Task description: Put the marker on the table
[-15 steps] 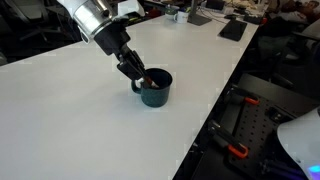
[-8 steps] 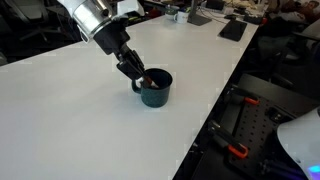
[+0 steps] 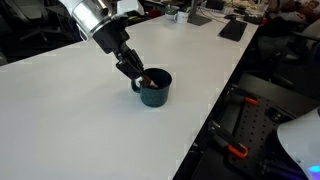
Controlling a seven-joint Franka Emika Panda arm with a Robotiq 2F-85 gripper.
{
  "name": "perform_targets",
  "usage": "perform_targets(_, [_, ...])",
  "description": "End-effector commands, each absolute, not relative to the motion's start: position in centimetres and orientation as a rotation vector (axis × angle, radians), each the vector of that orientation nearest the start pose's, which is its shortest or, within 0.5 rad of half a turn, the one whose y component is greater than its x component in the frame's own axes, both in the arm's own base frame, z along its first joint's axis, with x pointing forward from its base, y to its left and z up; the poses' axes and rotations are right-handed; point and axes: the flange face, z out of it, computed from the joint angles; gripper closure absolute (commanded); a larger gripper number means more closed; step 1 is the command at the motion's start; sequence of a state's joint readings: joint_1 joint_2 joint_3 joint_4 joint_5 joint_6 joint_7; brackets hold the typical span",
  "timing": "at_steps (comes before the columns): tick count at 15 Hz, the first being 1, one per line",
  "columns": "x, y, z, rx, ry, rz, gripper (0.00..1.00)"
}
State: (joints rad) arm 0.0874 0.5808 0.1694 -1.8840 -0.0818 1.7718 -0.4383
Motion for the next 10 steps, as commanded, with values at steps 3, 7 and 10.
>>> perform_targets(3, [52.2,14.3,19.0,-2.796,-1.099,0.866,0.92])
perform_targets(7, [51.5,15.1,20.0,-2.851,-1.127,0.783,0.92])
perform_targets(10, [51.1,15.4,20.5,-2.875,-1.135,0.745,0.92])
